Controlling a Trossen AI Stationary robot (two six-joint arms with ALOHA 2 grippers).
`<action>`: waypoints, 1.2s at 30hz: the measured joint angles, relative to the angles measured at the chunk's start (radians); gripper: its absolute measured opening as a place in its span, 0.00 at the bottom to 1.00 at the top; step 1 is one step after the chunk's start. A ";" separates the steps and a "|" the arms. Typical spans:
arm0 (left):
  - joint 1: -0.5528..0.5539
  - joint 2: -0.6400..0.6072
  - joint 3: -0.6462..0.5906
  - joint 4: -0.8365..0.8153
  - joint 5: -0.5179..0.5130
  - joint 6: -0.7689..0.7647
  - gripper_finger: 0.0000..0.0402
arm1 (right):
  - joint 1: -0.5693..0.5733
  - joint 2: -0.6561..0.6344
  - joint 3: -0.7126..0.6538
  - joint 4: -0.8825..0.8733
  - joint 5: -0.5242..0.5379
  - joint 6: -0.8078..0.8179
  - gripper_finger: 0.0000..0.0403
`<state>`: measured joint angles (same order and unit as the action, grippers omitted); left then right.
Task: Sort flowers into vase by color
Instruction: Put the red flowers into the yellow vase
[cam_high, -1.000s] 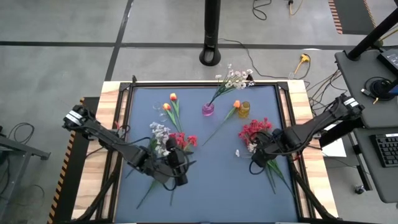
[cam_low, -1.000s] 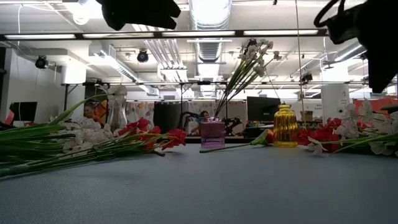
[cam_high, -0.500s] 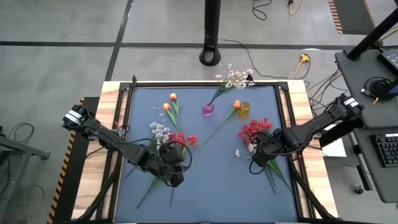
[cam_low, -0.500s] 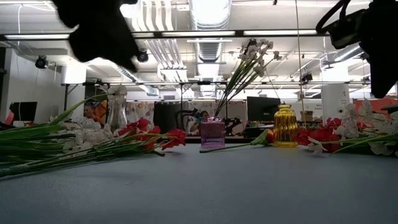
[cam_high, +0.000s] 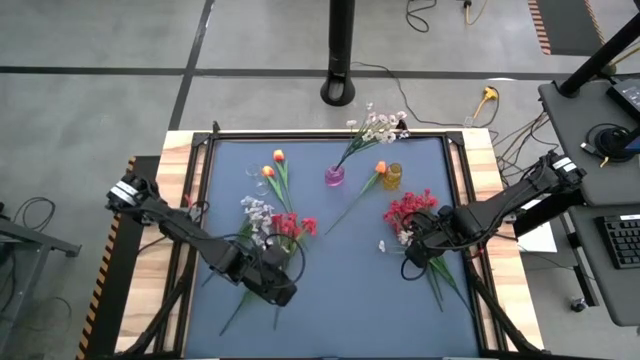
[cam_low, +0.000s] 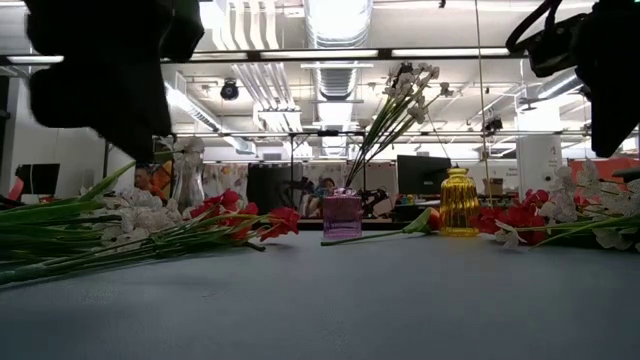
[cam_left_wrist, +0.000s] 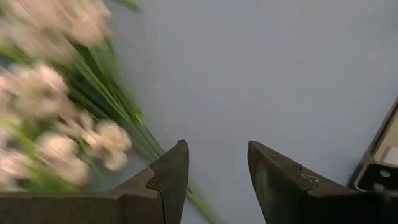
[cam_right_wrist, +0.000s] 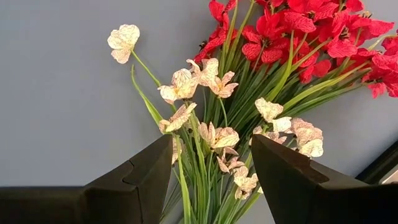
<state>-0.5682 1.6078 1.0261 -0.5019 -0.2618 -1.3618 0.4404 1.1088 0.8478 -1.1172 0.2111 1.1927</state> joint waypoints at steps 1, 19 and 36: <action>-0.006 0.019 0.014 -0.009 0.022 -0.021 0.37 | 0.000 0.000 0.000 0.000 0.000 0.000 0.52; 0.006 0.267 0.151 -0.164 0.022 -0.100 0.48 | 0.000 0.000 0.050 0.036 0.005 -0.106 0.52; -0.013 0.288 0.248 -0.371 0.037 -0.124 0.48 | 0.000 0.000 0.059 0.060 0.018 -0.112 0.52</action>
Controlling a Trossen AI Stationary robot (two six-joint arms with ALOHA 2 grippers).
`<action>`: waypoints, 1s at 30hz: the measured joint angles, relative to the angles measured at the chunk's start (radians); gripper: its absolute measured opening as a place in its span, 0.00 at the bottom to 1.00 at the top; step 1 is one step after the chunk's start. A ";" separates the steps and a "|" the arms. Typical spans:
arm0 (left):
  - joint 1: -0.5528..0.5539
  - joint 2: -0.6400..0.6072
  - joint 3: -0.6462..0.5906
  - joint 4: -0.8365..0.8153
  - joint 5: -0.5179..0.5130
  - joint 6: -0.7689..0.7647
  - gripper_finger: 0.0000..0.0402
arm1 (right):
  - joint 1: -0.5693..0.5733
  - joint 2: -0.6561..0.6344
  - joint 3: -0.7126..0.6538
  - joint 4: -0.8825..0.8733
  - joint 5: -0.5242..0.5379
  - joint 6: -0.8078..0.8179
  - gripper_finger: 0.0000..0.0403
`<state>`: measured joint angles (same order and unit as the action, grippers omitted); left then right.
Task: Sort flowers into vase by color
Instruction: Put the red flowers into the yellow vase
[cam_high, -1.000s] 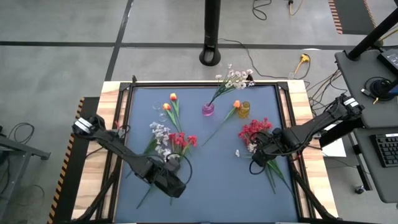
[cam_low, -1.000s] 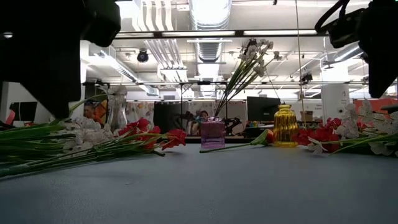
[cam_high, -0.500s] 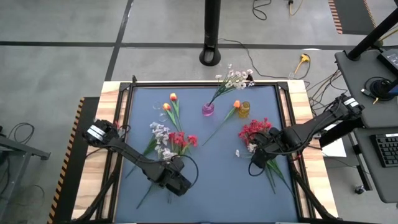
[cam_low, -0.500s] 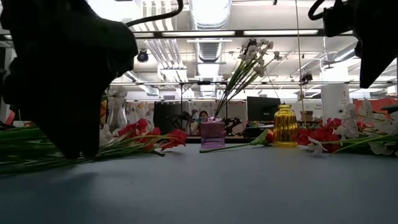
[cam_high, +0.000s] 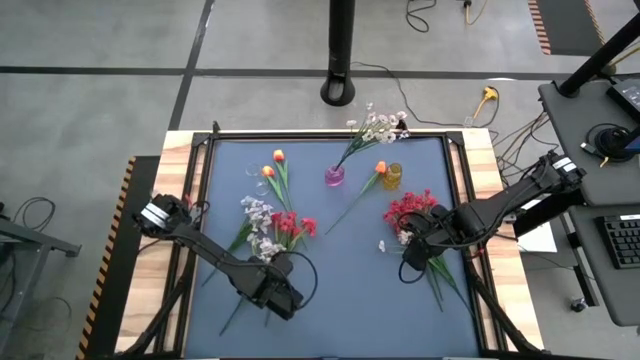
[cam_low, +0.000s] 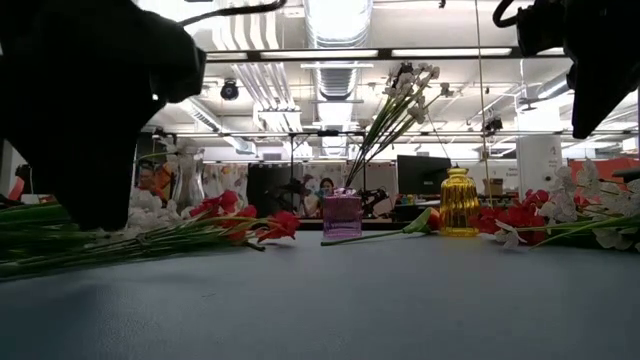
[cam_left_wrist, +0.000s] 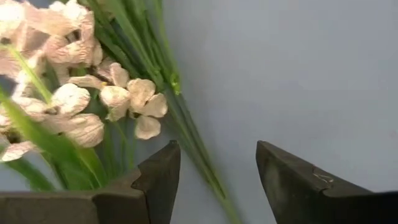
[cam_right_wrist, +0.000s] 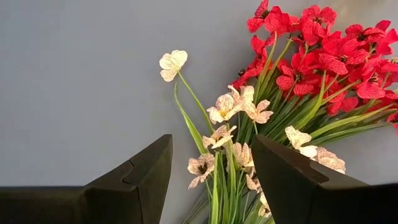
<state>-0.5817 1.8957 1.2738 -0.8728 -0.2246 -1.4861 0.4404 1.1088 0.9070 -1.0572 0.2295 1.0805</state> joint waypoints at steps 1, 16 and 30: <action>-0.001 0.000 -0.007 0.022 0.000 -0.002 0.47 | 0.000 0.000 0.000 0.000 0.000 0.000 0.52; -0.018 0.069 -0.028 0.062 0.035 -0.010 0.40 | 0.000 0.000 0.000 0.022 0.002 -0.001 0.52; -0.017 0.074 0.009 0.041 0.029 0.073 0.02 | 0.000 0.000 0.000 0.029 0.002 -0.007 0.52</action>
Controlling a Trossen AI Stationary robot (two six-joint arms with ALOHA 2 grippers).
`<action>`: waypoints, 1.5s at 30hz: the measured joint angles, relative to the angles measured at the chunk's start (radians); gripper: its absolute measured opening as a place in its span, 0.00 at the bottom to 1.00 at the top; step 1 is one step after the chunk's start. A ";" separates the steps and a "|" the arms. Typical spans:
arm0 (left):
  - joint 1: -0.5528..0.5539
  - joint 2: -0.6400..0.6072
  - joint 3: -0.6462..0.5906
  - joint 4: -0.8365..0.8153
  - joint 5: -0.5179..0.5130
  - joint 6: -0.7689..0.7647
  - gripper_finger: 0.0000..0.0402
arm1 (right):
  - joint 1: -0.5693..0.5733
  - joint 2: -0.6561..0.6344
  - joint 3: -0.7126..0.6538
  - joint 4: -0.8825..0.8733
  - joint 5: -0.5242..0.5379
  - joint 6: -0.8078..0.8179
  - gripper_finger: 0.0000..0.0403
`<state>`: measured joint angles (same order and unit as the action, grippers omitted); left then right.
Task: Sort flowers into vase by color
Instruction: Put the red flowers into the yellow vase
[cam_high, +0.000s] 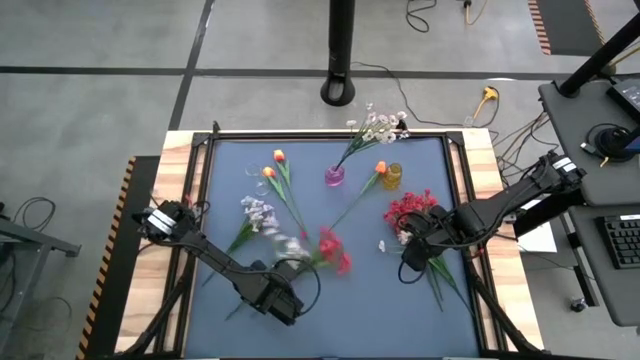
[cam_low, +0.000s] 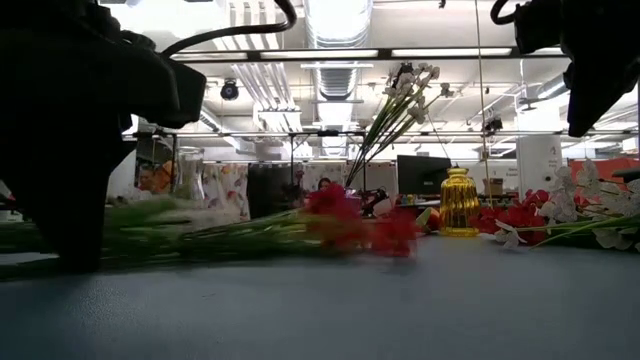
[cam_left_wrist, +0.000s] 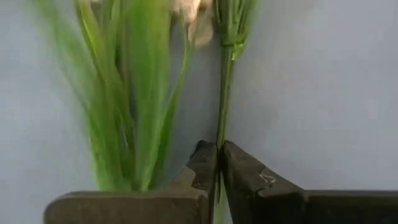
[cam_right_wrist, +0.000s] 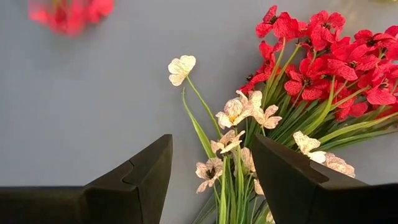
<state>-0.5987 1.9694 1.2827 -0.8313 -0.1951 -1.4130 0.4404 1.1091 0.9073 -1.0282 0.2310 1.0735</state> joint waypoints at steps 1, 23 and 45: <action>0.000 -0.002 0.000 -0.003 0.000 0.006 0.02 | 0.000 0.000 0.000 0.002 0.000 0.000 0.52; -0.041 -0.298 -0.001 -0.241 0.021 0.036 0.00 | 0.000 0.000 0.000 0.018 0.002 -0.007 0.52; -0.075 -0.563 -0.002 0.357 -0.391 1.072 0.00 | 0.033 0.001 -0.015 0.306 0.261 -0.315 0.52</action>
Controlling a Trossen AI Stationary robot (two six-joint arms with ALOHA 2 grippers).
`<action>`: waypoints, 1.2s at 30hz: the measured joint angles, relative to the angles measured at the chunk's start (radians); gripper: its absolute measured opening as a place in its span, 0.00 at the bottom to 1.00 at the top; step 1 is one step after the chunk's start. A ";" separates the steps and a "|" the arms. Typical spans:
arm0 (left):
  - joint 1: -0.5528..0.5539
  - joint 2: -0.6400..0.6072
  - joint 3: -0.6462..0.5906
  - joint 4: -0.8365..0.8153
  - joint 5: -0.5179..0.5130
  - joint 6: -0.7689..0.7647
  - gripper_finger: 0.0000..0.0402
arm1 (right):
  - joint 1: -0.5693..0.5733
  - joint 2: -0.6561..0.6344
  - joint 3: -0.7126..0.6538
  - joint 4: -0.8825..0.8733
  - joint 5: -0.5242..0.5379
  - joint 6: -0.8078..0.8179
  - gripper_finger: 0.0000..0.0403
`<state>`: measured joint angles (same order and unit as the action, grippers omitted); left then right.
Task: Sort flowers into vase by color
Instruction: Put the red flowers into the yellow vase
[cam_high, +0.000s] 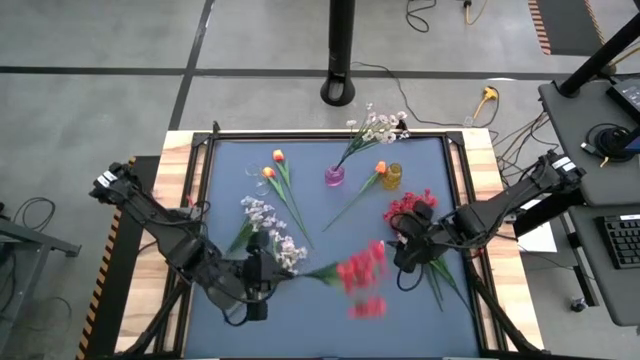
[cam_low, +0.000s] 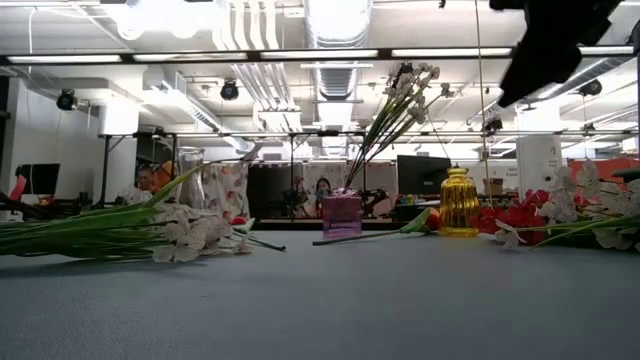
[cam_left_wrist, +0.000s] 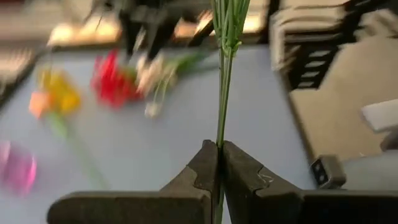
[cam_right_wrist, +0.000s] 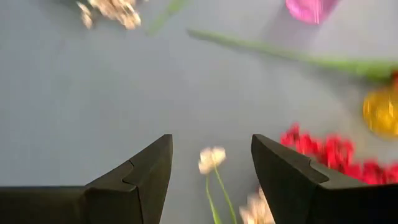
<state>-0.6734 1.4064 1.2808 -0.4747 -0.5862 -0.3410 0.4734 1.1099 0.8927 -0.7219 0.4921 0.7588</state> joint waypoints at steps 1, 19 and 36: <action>0.011 -0.003 -0.001 0.041 0.021 0.067 0.00 | 0.011 0.000 -0.006 0.036 0.026 -0.024 0.52; 0.251 -0.001 -0.478 1.100 0.317 0.478 0.00 | 0.085 0.121 -0.123 0.840 0.219 -0.539 0.52; 0.266 0.043 -0.637 1.367 0.256 0.429 0.00 | 0.065 0.376 -0.071 1.611 0.215 -0.988 0.56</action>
<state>-0.4076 1.4493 0.6436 0.8921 -0.3306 0.0875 0.5385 1.4855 0.8214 0.8886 0.7067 -0.2287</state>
